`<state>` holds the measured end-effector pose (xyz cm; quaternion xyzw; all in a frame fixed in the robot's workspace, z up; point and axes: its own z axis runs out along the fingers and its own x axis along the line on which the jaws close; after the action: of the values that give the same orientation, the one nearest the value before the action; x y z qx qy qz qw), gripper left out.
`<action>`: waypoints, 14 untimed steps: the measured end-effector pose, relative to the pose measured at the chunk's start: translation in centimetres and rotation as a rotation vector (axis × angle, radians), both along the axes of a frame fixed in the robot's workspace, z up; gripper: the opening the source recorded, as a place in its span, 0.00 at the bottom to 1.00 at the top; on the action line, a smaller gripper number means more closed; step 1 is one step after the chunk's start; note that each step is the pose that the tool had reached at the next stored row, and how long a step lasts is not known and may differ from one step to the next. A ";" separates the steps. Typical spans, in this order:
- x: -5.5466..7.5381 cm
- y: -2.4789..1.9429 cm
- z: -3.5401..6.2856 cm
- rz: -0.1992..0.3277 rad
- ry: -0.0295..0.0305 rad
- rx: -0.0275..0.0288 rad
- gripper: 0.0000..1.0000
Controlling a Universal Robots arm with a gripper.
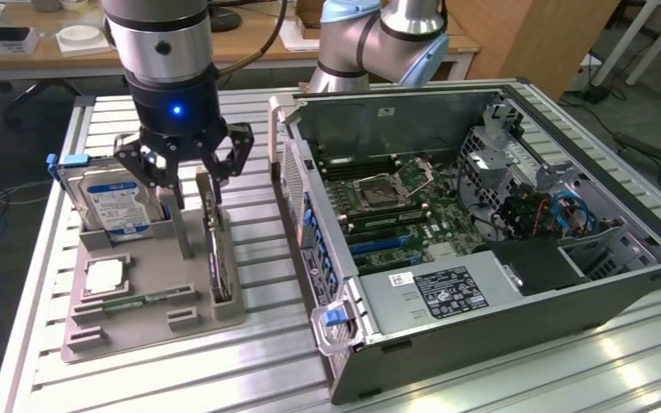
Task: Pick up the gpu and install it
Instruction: 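Pick up the gpu and move the gpu toward the slot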
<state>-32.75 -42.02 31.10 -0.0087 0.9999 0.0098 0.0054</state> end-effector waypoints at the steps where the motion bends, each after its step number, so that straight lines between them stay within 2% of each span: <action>1: 0.0 0.00 -0.06 0.000 0.0001 0.0000 0.49; 14: 0.0 -0.16 -0.56 -0.021 0.0001 -0.0001 0.49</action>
<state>-32.75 -42.18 30.54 0.0017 0.9999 0.0097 0.0054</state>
